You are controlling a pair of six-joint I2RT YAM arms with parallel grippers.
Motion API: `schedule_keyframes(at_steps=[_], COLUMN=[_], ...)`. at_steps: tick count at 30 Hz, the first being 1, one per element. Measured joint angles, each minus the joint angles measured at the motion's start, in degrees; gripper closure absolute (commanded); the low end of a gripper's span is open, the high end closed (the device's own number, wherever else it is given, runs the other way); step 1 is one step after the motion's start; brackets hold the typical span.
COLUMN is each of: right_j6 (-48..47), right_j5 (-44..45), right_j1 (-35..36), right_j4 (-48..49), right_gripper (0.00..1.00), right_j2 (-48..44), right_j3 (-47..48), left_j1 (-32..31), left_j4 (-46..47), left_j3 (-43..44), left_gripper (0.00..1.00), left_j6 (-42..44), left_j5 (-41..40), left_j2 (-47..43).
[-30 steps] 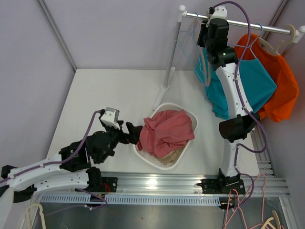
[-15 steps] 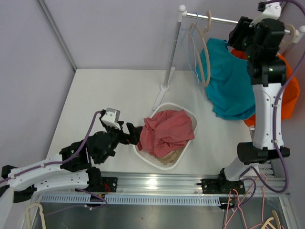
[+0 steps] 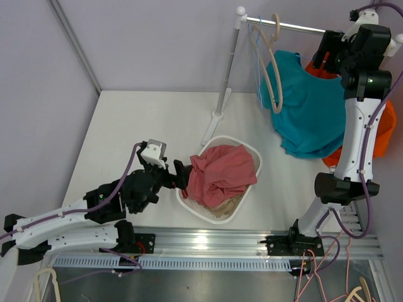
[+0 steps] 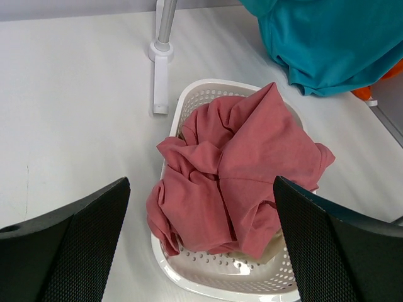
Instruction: Remove the t-shirt from the hanger
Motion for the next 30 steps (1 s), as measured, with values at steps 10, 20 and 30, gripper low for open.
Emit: schedule_keyframes(at_steps=[10, 20, 30], right_j6=[-2.6, -4.1, -6.5], right_j5=[-1.2, -5.6, -12.6], right_j1=[-4.1, -6.6, -7.4], right_j4=[-0.3, 2.5, 8.7], right_gripper=[0.21, 0.27, 0.76], right_j2=[2.2, 8.8, 10.3], right_j3=[-0.5, -0.4, -0.4], left_j1=[0.2, 1.5, 2.5], left_j4=[2.1, 4.3, 5.7], left_j3=[0.7, 0.6, 0.6], left_gripper=[0.01, 0.01, 0.0], left_j6=[1.0, 1.4, 2.1], left_j5=[-0.1, -0.4, -1.1], left_j2=[2.6, 3.1, 5.7])
